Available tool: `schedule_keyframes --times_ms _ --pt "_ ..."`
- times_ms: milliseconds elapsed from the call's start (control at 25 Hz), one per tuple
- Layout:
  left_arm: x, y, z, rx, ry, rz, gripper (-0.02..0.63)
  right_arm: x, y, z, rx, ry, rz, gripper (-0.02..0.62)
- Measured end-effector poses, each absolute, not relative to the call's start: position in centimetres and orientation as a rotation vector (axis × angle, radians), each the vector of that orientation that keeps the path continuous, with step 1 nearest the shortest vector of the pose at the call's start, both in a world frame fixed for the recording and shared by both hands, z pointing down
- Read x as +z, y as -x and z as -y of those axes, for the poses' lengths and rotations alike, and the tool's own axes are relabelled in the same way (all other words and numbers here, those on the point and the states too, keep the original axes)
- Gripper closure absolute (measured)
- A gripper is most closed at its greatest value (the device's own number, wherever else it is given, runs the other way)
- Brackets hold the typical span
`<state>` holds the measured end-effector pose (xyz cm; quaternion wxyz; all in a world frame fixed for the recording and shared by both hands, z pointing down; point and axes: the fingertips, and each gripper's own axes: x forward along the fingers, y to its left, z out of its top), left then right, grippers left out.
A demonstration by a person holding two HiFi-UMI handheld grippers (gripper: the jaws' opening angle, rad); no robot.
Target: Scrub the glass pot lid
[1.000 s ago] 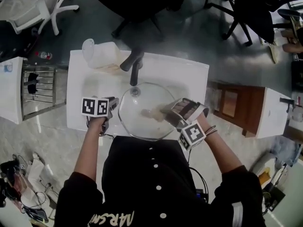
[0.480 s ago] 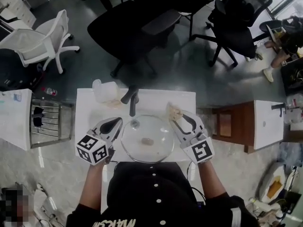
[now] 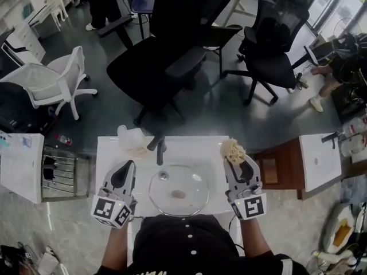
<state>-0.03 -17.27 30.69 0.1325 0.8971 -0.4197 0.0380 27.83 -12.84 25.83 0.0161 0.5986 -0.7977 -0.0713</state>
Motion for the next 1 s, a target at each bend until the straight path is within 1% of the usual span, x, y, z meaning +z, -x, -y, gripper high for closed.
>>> schedule_keyframes --times_ms 480,1000 --pt "28.2 4.8 16.8 0.147 -2.628 1.462 0.58 24.7 -32.0 10.2 -0.273 -2.026 2.34 0.453" --pt "28.1 3.6 17.0 0.163 -2.669 1.459 0.58 24.7 -30.5 11.0 -0.285 -1.959 2.364 0.453"
